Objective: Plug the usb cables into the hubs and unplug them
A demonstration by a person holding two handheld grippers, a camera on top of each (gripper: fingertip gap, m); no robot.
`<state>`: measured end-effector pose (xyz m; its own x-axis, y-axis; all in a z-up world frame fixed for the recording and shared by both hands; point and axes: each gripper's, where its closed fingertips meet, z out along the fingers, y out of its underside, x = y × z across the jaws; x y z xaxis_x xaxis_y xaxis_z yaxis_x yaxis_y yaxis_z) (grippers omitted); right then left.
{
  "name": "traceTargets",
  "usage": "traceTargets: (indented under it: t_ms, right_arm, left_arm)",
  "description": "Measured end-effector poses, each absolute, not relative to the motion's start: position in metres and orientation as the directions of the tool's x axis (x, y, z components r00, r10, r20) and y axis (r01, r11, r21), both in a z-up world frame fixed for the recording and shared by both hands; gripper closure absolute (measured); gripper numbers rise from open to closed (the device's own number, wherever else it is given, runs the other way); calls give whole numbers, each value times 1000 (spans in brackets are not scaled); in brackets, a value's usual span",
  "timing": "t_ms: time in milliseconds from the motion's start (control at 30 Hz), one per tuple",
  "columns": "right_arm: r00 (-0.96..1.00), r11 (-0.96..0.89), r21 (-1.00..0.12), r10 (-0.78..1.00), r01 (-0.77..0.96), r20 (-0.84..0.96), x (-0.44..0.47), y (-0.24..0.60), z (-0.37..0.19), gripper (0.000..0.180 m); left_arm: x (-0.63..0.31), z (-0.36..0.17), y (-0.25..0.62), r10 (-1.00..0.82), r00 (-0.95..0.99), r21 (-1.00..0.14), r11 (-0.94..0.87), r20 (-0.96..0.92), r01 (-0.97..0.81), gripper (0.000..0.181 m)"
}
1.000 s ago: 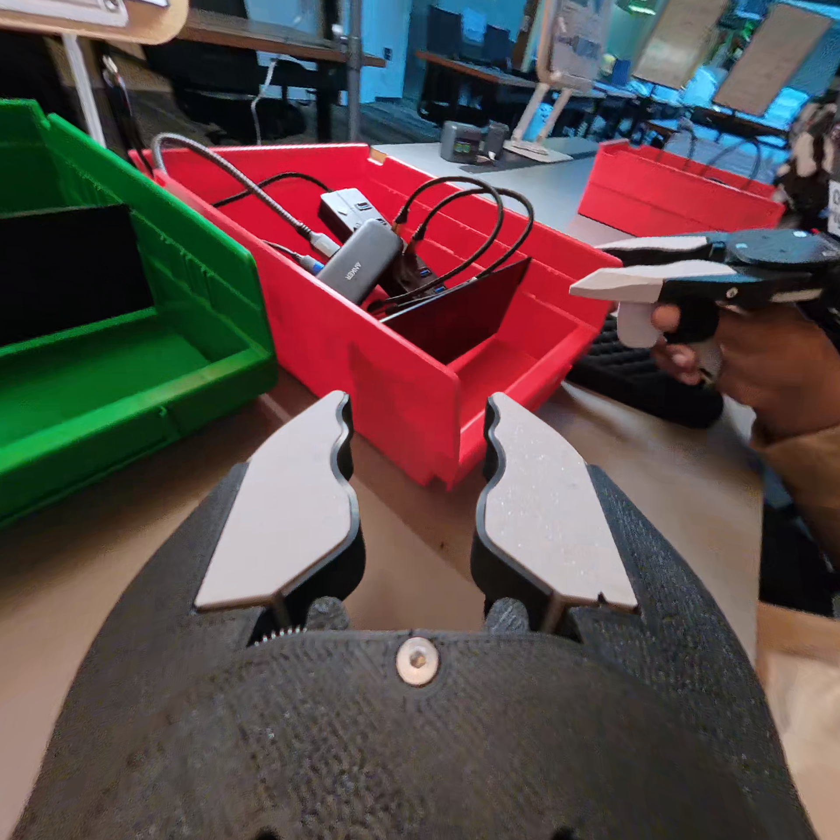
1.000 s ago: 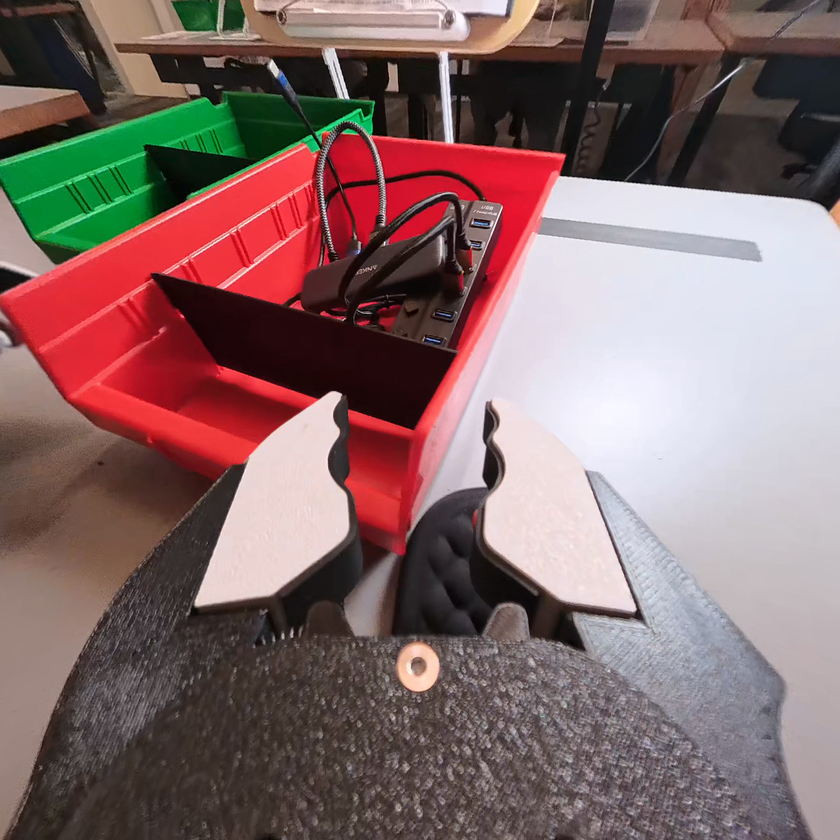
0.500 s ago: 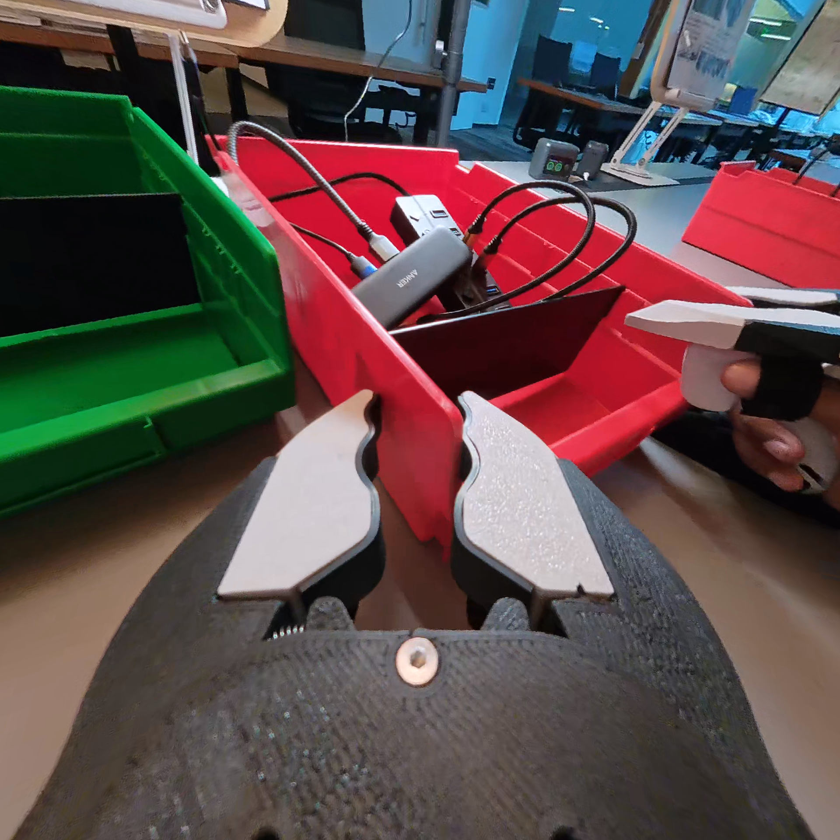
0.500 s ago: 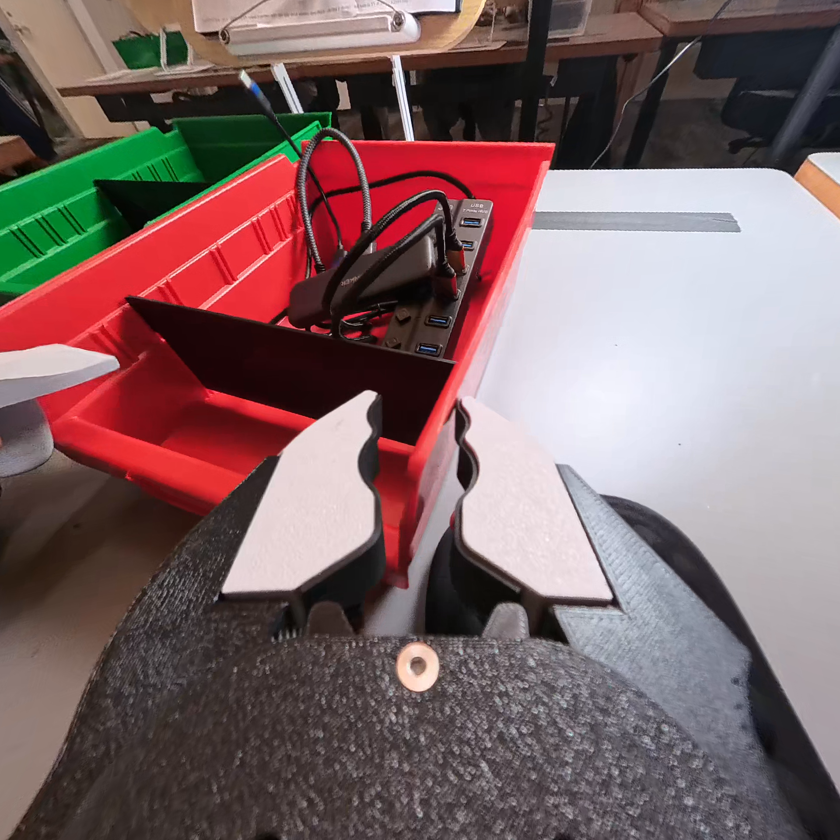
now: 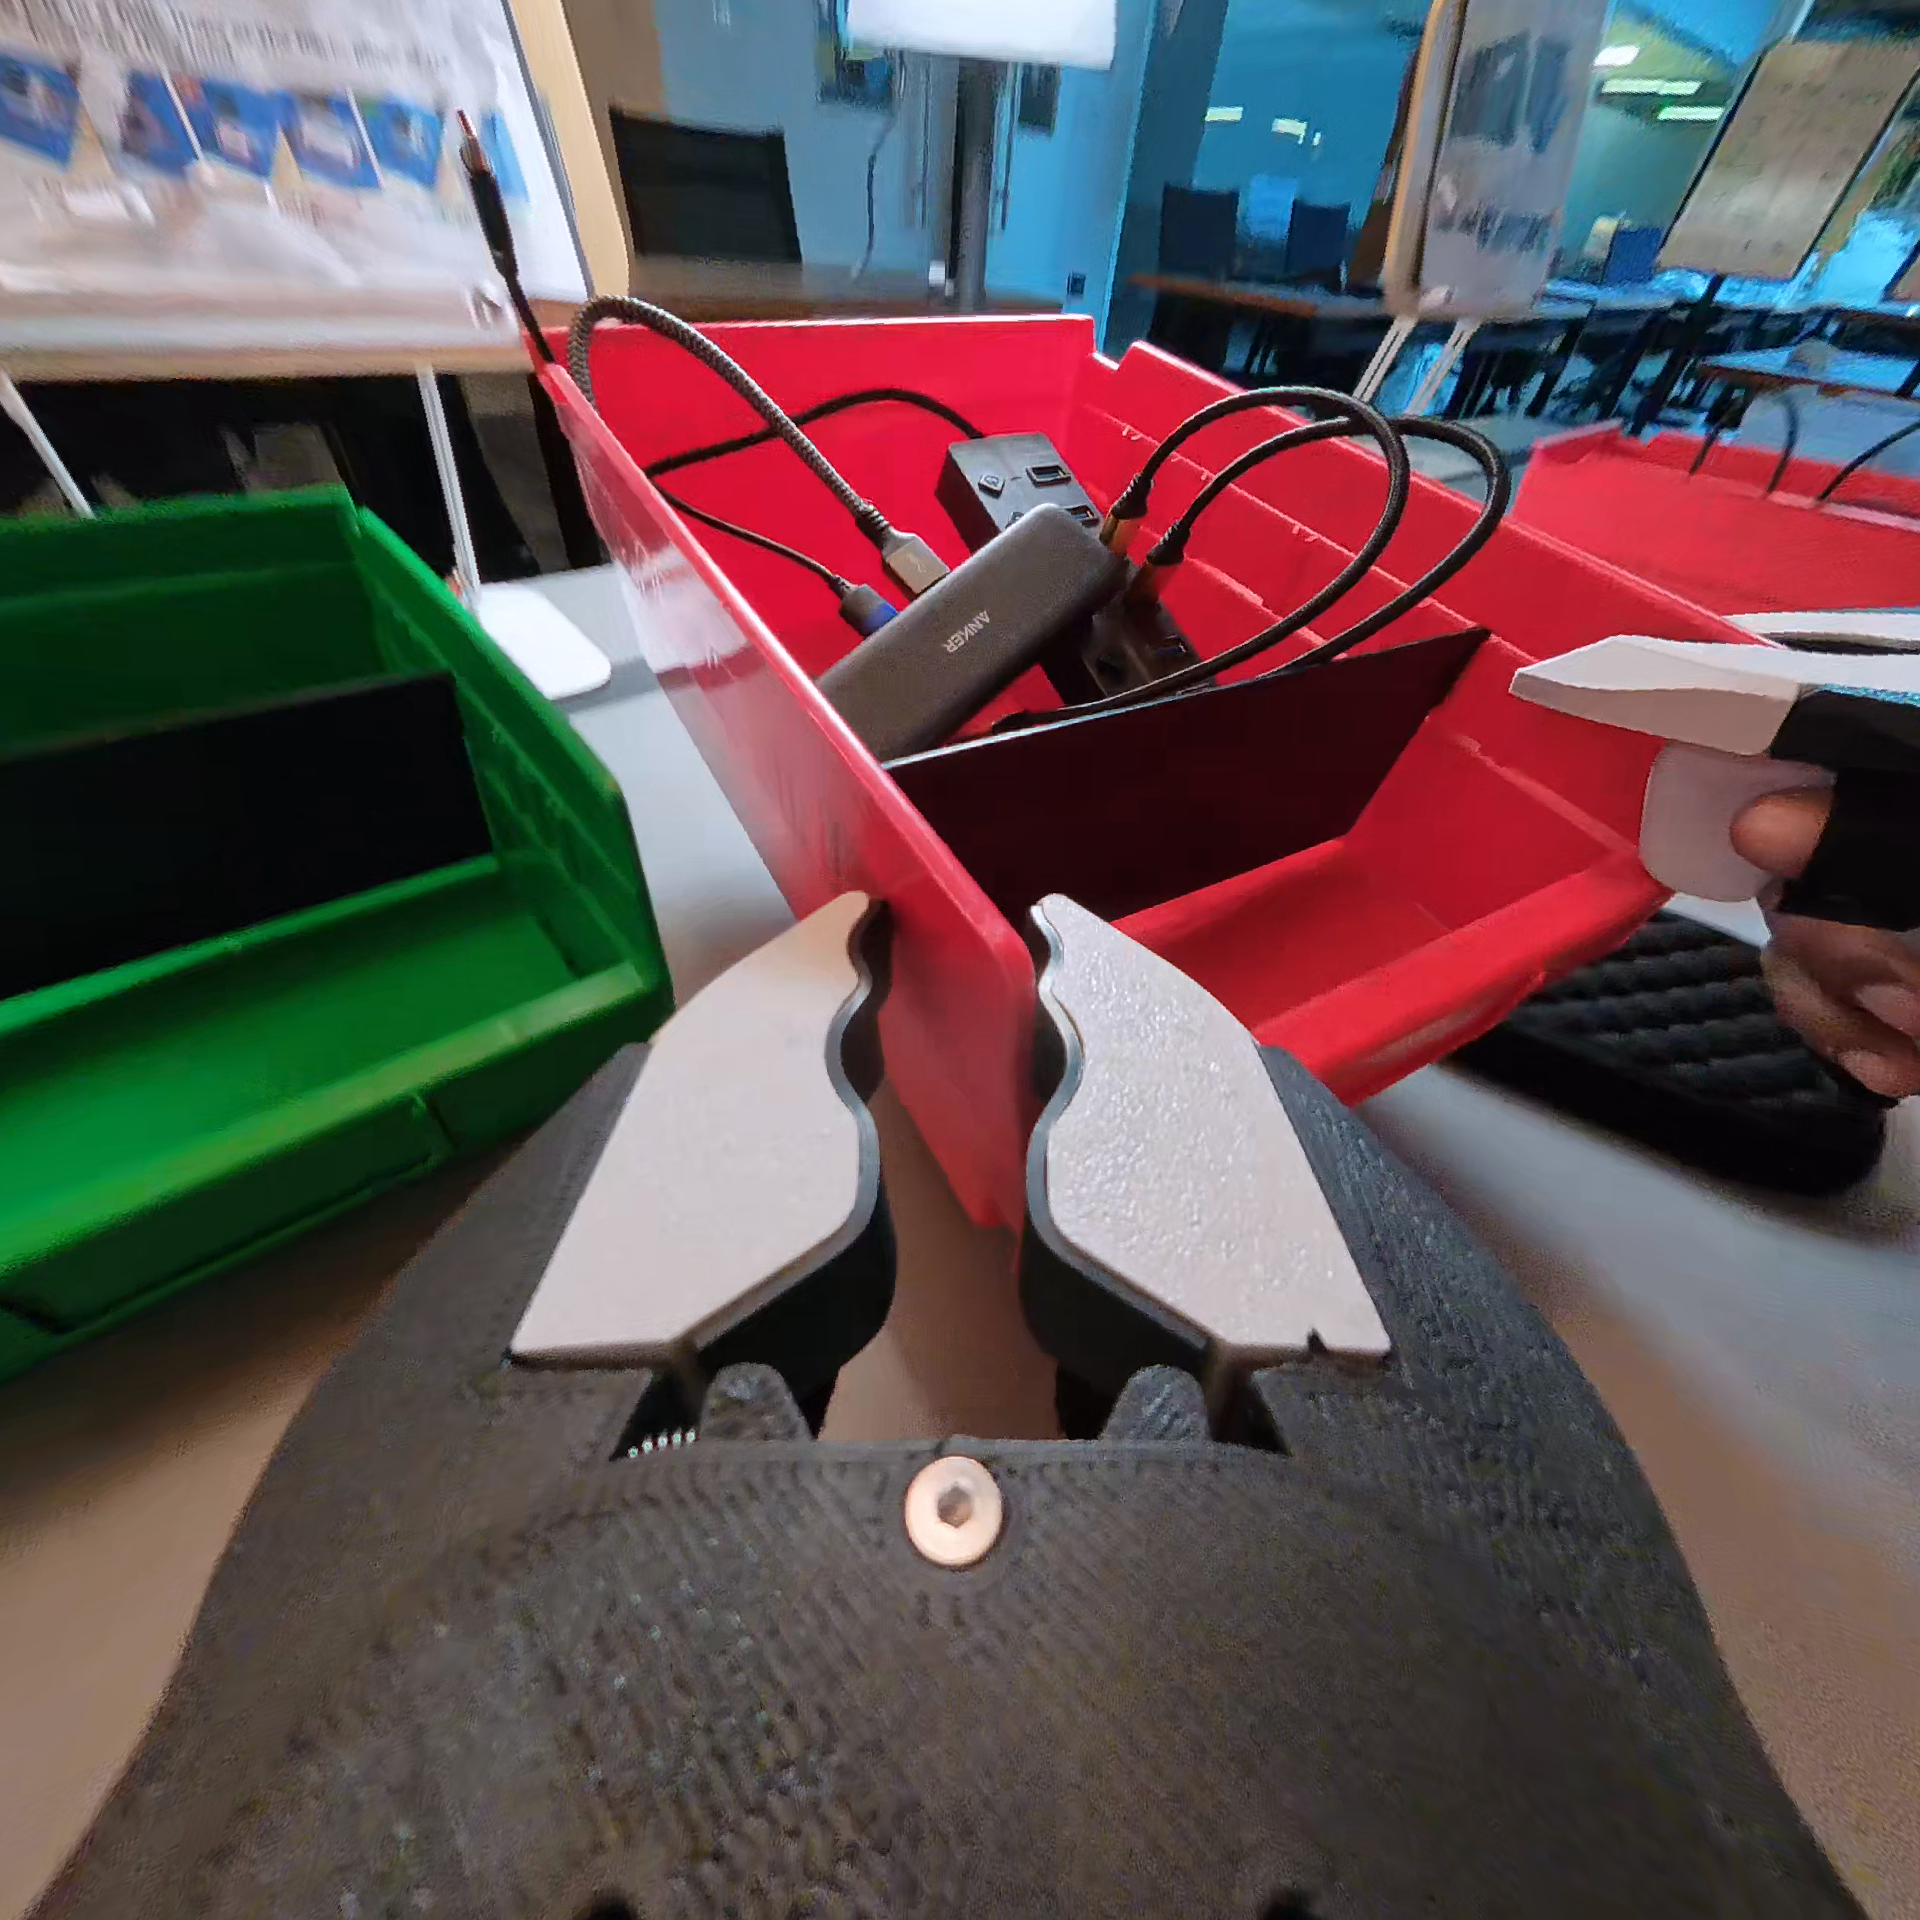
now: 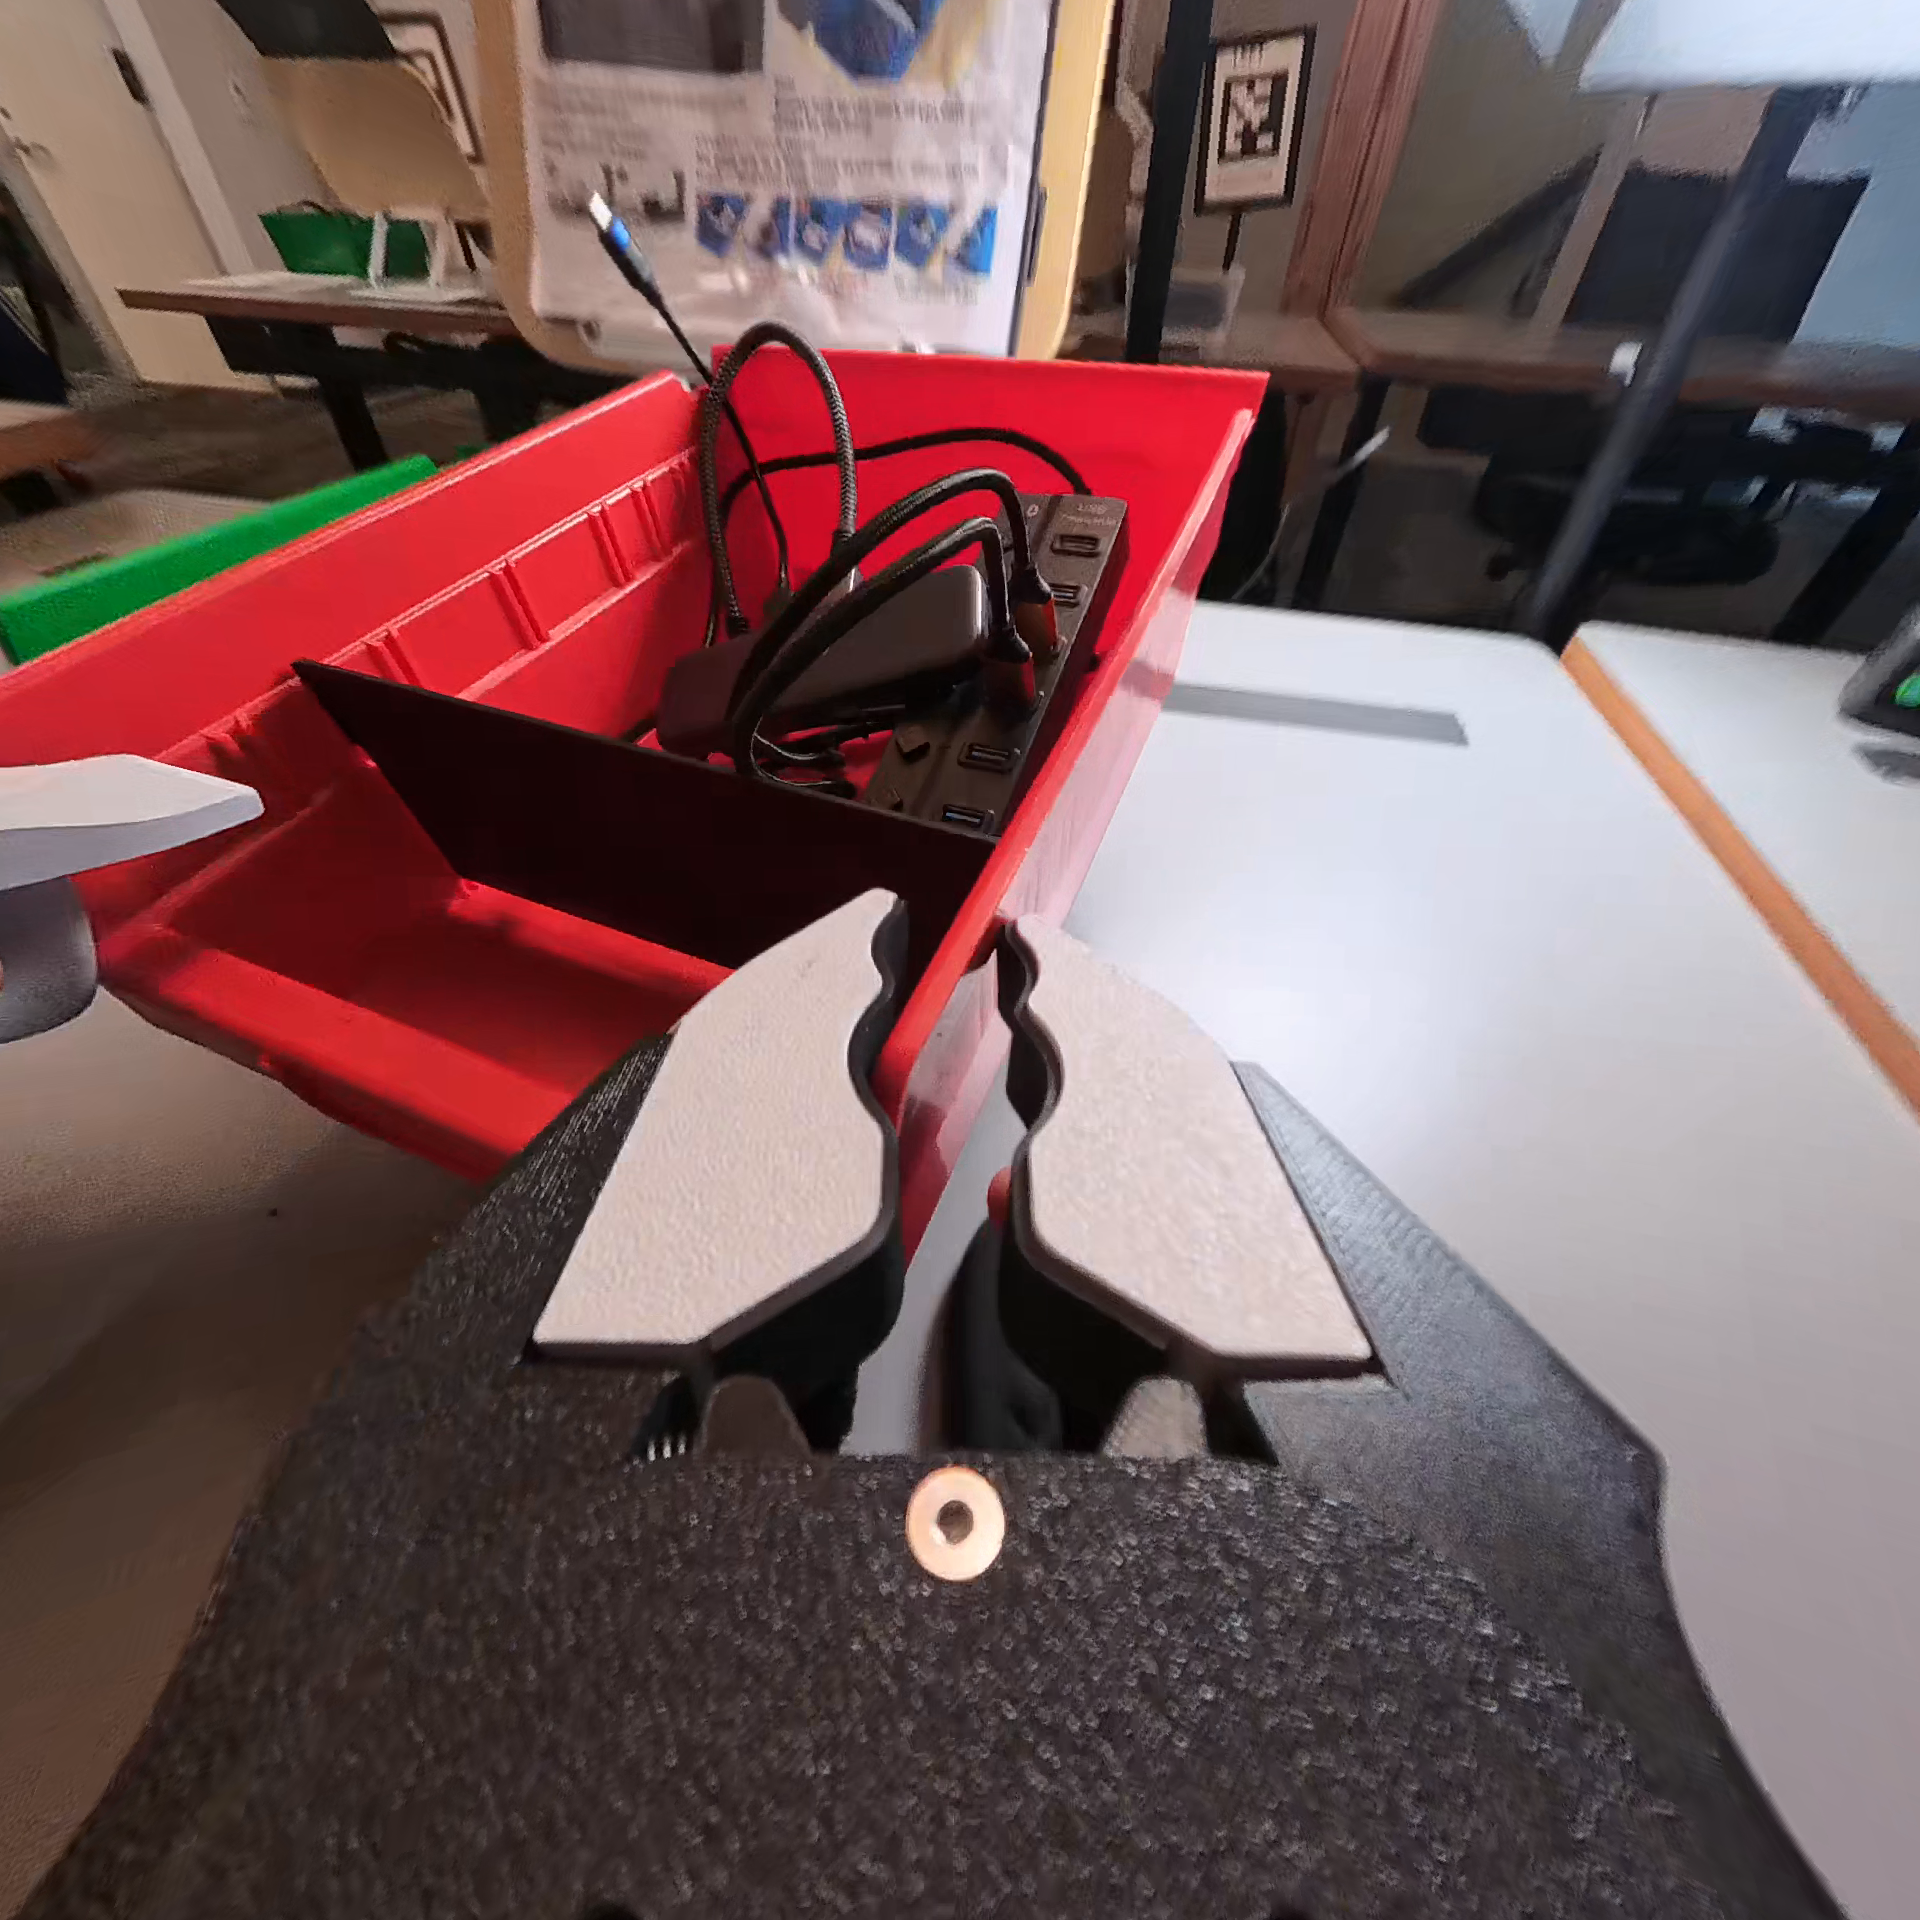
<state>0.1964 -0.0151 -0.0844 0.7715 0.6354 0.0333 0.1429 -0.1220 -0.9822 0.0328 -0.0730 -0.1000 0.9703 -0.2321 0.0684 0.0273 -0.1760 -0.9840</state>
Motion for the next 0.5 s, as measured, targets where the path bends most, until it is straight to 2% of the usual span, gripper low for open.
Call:
traceTargets:
  t_ms: [233,500]
  right_arm:
    - [668,28,-998,742,64,64,131,-50,5,162]
    - [363,-58,-997,931,41,-39,-35,-87,21,162]
  left_arm:
    - [-22,-9,-124,-129,991,-1000,1,-26,-26,156]
    - [-147,39,-211,181,980,-997,-10,-81,-80,156]
